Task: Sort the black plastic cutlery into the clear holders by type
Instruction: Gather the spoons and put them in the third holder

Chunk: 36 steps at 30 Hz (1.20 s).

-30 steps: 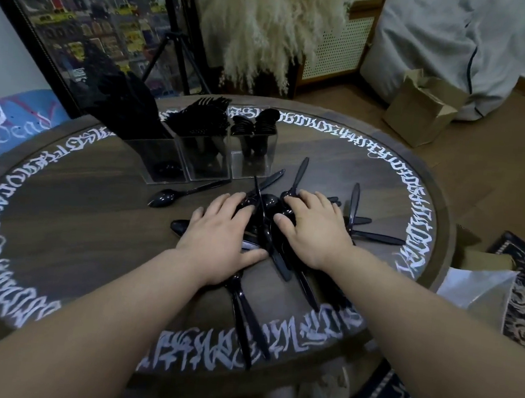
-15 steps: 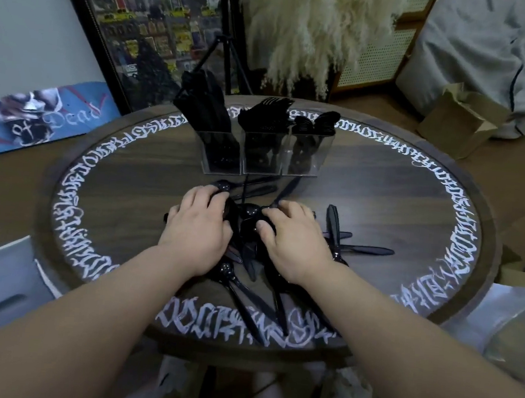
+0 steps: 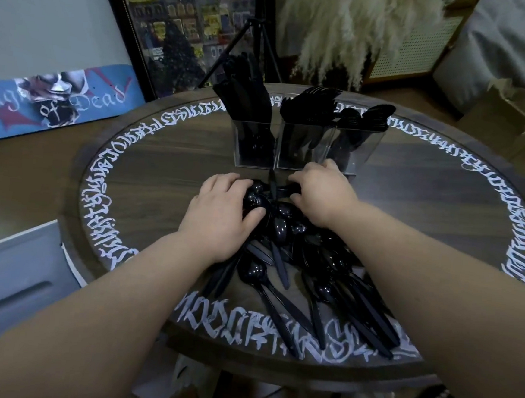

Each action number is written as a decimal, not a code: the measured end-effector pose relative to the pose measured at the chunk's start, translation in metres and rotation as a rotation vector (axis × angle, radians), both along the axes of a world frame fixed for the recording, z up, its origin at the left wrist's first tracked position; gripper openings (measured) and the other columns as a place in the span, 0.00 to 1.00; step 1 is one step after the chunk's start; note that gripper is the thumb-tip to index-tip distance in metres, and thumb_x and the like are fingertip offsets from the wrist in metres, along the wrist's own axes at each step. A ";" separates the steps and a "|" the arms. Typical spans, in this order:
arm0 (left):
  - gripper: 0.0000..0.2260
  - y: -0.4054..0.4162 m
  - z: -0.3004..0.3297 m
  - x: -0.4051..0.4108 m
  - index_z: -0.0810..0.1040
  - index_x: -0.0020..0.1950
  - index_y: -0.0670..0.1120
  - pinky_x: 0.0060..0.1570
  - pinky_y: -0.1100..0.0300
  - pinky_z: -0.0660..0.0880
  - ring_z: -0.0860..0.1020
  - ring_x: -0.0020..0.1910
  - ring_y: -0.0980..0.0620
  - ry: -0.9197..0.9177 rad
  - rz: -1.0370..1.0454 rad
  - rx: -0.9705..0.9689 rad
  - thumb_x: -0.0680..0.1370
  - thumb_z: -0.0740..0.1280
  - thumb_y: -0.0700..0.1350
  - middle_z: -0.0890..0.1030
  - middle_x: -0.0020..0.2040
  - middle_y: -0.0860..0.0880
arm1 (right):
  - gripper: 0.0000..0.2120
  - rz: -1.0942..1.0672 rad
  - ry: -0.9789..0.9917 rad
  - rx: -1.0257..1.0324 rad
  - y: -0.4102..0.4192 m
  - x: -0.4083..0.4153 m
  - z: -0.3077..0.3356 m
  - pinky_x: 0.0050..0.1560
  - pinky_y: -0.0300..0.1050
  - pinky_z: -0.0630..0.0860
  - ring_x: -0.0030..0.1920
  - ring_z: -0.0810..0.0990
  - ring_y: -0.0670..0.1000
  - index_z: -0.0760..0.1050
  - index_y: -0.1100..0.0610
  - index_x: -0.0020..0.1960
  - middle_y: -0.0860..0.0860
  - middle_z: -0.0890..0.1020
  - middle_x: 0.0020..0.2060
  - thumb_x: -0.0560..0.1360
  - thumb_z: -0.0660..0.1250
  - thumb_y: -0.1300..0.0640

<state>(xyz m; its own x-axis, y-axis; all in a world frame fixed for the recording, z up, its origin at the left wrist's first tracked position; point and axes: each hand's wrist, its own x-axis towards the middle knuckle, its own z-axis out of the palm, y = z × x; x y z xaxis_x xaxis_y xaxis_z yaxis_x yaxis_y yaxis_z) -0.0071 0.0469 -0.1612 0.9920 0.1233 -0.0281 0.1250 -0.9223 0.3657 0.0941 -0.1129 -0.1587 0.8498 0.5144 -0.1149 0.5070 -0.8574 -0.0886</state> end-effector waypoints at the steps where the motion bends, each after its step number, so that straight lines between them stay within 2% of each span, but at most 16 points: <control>1: 0.27 -0.001 0.000 0.001 0.62 0.75 0.50 0.71 0.50 0.60 0.54 0.75 0.48 0.002 -0.008 -0.002 0.79 0.59 0.59 0.61 0.75 0.50 | 0.16 -0.001 0.000 0.008 -0.001 0.000 0.001 0.61 0.47 0.67 0.63 0.65 0.58 0.73 0.53 0.66 0.53 0.74 0.60 0.79 0.62 0.51; 5: 0.28 -0.002 0.002 0.002 0.61 0.75 0.50 0.71 0.50 0.60 0.54 0.75 0.49 0.009 -0.027 -0.005 0.79 0.60 0.59 0.61 0.75 0.50 | 0.10 -0.027 0.060 0.010 -0.006 -0.002 0.003 0.55 0.47 0.70 0.61 0.68 0.57 0.76 0.55 0.57 0.53 0.80 0.52 0.78 0.64 0.53; 9: 0.28 -0.001 0.004 0.001 0.61 0.75 0.49 0.71 0.50 0.61 0.55 0.75 0.49 -0.011 -0.026 -0.007 0.78 0.62 0.57 0.62 0.74 0.50 | 0.05 -0.067 0.112 0.032 -0.007 -0.004 0.004 0.54 0.49 0.74 0.55 0.74 0.58 0.75 0.57 0.50 0.53 0.80 0.48 0.75 0.64 0.57; 14: 0.28 0.004 0.008 -0.001 0.62 0.75 0.49 0.70 0.52 0.61 0.56 0.74 0.48 -0.024 0.000 0.001 0.78 0.64 0.55 0.63 0.74 0.50 | 0.08 -0.101 0.154 0.048 -0.006 -0.009 0.008 0.51 0.46 0.76 0.53 0.77 0.56 0.77 0.59 0.54 0.53 0.80 0.50 0.75 0.65 0.59; 18: 0.27 0.006 0.013 -0.001 0.62 0.74 0.49 0.70 0.51 0.61 0.57 0.74 0.47 -0.022 0.025 -0.001 0.78 0.64 0.54 0.64 0.74 0.50 | 0.06 -0.153 0.150 0.053 -0.007 -0.010 0.006 0.48 0.46 0.77 0.50 0.79 0.57 0.78 0.60 0.51 0.54 0.81 0.47 0.75 0.65 0.61; 22: 0.26 0.005 0.017 -0.001 0.64 0.74 0.49 0.70 0.50 0.63 0.58 0.73 0.47 -0.010 0.029 -0.014 0.78 0.65 0.54 0.65 0.73 0.50 | 0.03 -0.154 0.134 0.065 -0.009 -0.013 0.007 0.44 0.43 0.73 0.50 0.78 0.56 0.75 0.57 0.48 0.53 0.80 0.47 0.76 0.65 0.59; 24: 0.25 0.004 0.018 -0.001 0.65 0.73 0.49 0.69 0.51 0.63 0.58 0.73 0.47 -0.009 0.025 -0.013 0.78 0.64 0.53 0.65 0.72 0.50 | 0.02 -0.157 0.109 0.109 -0.010 -0.015 0.007 0.45 0.43 0.71 0.52 0.78 0.56 0.74 0.53 0.46 0.53 0.81 0.48 0.75 0.67 0.58; 27: 0.24 0.003 0.021 0.000 0.66 0.73 0.49 0.67 0.53 0.64 0.60 0.72 0.48 -0.031 0.024 -0.008 0.79 0.63 0.53 0.66 0.72 0.51 | 0.05 -0.187 0.046 0.189 -0.015 -0.017 0.012 0.48 0.44 0.73 0.53 0.78 0.56 0.78 0.52 0.50 0.52 0.82 0.48 0.75 0.68 0.56; 29: 0.22 0.002 0.025 0.001 0.68 0.72 0.49 0.66 0.53 0.65 0.62 0.71 0.47 -0.057 0.032 -0.014 0.79 0.63 0.53 0.68 0.71 0.51 | 0.01 -0.226 0.036 0.269 -0.021 -0.018 0.019 0.46 0.43 0.73 0.50 0.79 0.55 0.78 0.51 0.46 0.51 0.81 0.43 0.75 0.68 0.55; 30: 0.20 0.002 0.028 0.002 0.69 0.71 0.49 0.65 0.53 0.65 0.63 0.70 0.47 -0.073 0.037 -0.024 0.79 0.62 0.53 0.69 0.70 0.51 | 0.03 -0.244 0.041 0.317 -0.024 -0.019 0.024 0.44 0.42 0.72 0.47 0.79 0.54 0.76 0.50 0.43 0.49 0.81 0.40 0.74 0.69 0.55; 33: 0.16 -0.006 0.037 0.004 0.76 0.65 0.51 0.61 0.54 0.68 0.69 0.65 0.47 -0.115 0.044 -0.103 0.80 0.60 0.54 0.75 0.64 0.50 | 0.05 -0.262 0.071 0.455 -0.032 -0.029 0.039 0.43 0.43 0.74 0.43 0.78 0.52 0.77 0.50 0.39 0.48 0.80 0.37 0.73 0.70 0.53; 35: 0.14 -0.016 0.045 0.004 0.81 0.57 0.51 0.52 0.57 0.70 0.75 0.56 0.49 -0.127 0.055 -0.214 0.80 0.60 0.56 0.80 0.51 0.52 | 0.04 -0.241 0.092 0.527 -0.033 -0.039 0.046 0.43 0.43 0.75 0.40 0.78 0.51 0.78 0.52 0.39 0.48 0.80 0.35 0.72 0.72 0.55; 36: 0.14 -0.022 0.050 0.003 0.82 0.48 0.51 0.45 0.58 0.69 0.77 0.48 0.50 -0.128 0.067 -0.283 0.80 0.60 0.56 0.79 0.41 0.54 | 0.04 -0.228 0.099 0.560 -0.034 -0.045 0.048 0.43 0.43 0.75 0.39 0.78 0.50 0.78 0.52 0.39 0.47 0.80 0.34 0.71 0.72 0.56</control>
